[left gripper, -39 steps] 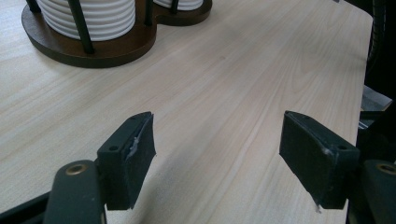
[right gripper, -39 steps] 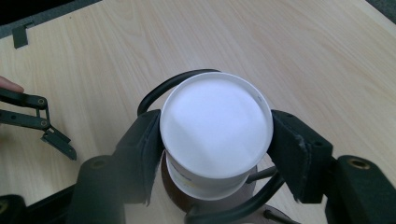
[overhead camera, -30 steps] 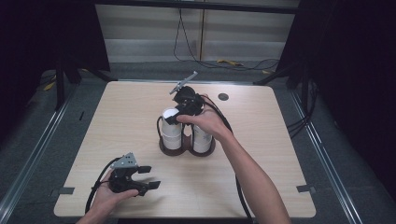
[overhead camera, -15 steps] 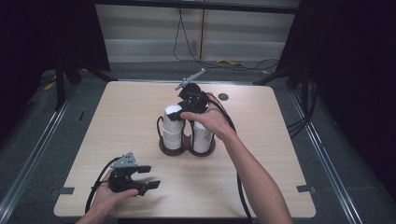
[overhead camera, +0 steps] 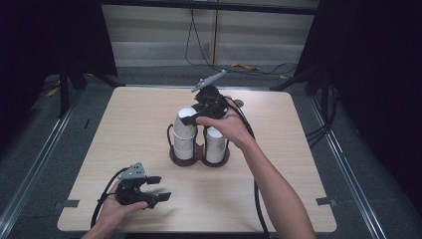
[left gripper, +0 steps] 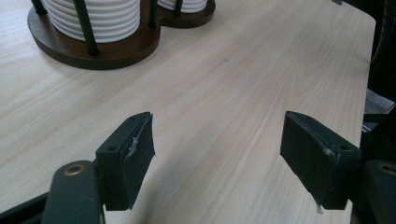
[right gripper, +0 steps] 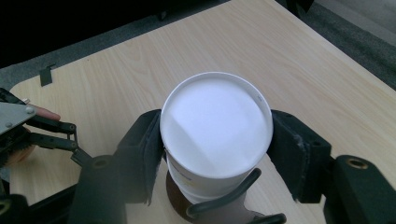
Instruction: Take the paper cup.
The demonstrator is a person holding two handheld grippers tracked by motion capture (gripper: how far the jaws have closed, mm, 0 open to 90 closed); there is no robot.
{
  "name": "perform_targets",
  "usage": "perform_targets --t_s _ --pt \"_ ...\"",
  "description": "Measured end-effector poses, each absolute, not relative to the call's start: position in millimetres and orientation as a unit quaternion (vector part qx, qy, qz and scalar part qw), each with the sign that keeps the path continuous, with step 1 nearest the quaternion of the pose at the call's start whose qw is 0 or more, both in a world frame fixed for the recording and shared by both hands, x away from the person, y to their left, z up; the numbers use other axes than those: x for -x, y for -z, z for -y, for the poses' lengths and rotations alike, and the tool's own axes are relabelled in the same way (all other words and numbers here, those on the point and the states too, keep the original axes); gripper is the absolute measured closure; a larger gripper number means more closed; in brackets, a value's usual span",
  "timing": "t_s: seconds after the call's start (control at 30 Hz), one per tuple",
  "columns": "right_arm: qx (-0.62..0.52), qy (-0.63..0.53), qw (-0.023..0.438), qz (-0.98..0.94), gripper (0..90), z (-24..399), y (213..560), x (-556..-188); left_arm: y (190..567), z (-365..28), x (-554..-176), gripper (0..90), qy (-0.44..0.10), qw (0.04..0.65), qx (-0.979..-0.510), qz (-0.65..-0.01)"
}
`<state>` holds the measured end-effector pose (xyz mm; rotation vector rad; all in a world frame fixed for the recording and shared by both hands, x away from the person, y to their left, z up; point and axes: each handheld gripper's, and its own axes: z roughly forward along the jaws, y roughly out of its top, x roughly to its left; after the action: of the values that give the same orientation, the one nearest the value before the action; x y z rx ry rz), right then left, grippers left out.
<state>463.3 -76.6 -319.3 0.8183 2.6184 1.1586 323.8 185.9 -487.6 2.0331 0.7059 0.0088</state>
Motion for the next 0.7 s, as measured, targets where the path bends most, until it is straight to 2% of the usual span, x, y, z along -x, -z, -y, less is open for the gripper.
perform_targets --t_s 0.2,0.7 --pt "-0.276 -0.391 0.083 -0.874 38.2 79 317 -463 488 -187 -325 22.9 -0.001 0.481 -0.828 -0.29" --pt "-0.273 -0.436 0.09 -0.853 38.2 94 298 -456 487 -188 -325 22.6 -0.007 0.486 -0.824 -0.291"
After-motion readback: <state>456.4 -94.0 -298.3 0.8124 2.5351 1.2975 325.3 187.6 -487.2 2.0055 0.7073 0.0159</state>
